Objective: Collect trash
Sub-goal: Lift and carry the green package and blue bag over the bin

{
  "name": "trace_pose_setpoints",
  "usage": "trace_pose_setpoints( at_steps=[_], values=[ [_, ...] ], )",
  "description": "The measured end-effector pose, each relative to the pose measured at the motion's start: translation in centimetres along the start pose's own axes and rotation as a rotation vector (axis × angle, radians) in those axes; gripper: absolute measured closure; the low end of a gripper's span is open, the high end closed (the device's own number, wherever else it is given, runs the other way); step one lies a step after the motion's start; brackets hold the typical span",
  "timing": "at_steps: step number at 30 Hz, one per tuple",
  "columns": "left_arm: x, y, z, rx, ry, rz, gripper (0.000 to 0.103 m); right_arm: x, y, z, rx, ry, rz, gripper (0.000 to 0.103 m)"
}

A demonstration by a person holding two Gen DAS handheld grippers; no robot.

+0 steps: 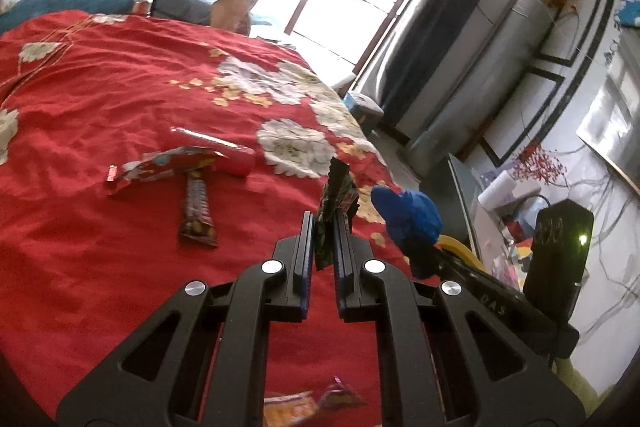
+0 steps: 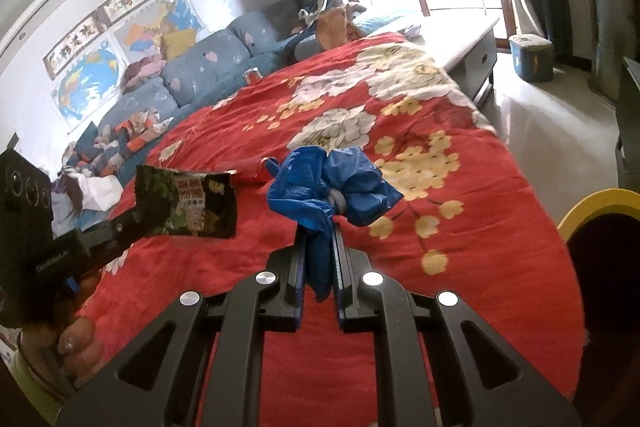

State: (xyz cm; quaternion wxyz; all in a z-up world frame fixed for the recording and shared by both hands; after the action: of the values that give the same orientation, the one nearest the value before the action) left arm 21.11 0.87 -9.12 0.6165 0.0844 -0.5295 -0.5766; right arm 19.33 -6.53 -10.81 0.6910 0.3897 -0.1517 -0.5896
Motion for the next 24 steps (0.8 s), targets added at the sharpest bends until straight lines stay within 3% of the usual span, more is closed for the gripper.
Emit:
trace_pose_setpoints(
  at_steps=[24],
  values=[
    [6.3, -2.5, -2.8, -0.085, -0.054, -0.139, 0.098, 8.2, 0.8, 3.0, 0.064, -0.105, -0.113, 0.092]
  ],
)
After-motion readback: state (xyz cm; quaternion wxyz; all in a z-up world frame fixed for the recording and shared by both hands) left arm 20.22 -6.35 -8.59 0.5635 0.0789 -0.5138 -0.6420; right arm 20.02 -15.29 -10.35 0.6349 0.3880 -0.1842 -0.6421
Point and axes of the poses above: each gripper's, at about its wrist camera, not at the fingertips, and z roughly against the way its jaws point, x to its right, y to its top, the point moved 8 cm from there along -z, roughly the way its jaws point, and after that the axes turned 13 degrees about -y, right-handed, at the moved point
